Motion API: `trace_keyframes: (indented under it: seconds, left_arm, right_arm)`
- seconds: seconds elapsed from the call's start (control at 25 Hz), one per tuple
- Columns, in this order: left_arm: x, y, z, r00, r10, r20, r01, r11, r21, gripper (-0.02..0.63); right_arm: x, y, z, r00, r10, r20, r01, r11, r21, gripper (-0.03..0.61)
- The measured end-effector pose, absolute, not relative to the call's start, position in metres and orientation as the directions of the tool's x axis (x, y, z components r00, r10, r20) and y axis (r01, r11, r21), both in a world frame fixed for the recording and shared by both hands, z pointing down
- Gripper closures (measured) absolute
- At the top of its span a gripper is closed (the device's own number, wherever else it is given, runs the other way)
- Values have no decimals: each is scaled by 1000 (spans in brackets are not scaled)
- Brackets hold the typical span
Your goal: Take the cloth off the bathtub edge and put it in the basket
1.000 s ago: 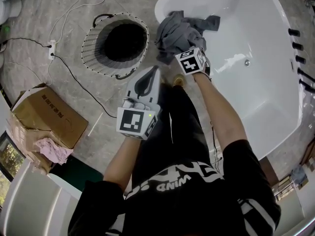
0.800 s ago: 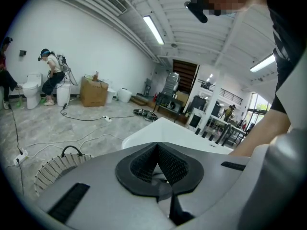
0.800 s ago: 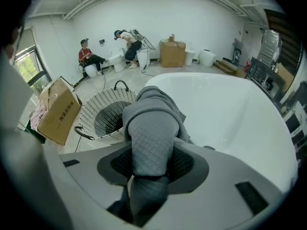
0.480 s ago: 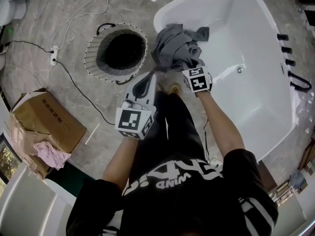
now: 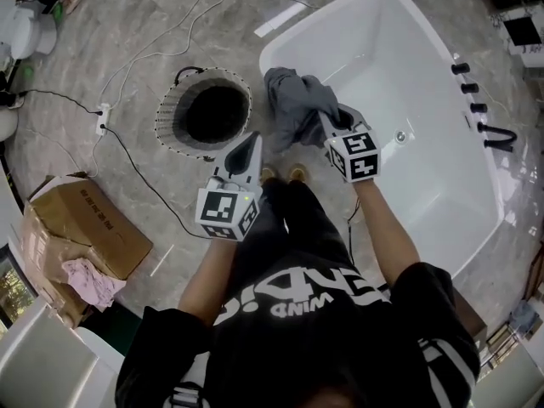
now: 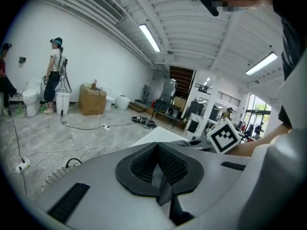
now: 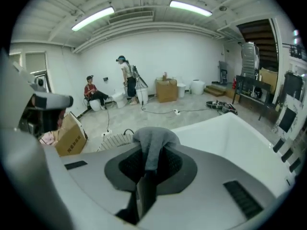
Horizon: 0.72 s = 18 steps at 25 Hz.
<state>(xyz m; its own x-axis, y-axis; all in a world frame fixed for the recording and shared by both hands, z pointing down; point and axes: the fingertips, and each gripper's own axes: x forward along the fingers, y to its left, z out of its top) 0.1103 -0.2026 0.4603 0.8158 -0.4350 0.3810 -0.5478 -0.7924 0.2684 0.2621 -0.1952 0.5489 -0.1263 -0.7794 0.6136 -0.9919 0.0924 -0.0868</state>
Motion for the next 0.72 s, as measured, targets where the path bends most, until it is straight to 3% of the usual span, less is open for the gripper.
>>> trace_keyframes:
  seconds: [0.36, 0.72]
  left_arm:
    - [113, -185, 371, 849, -458, 263, -514, -832, 210, 603]
    - [107, -172, 308, 845, -513, 149, -533, -830, 166, 603]
  right_arm:
    - [271, -190, 329, -104, -949, 297, -995, 102, -21, 541]
    - [264, -190, 156, -143, -989, 40, -985, 146, 93, 541]
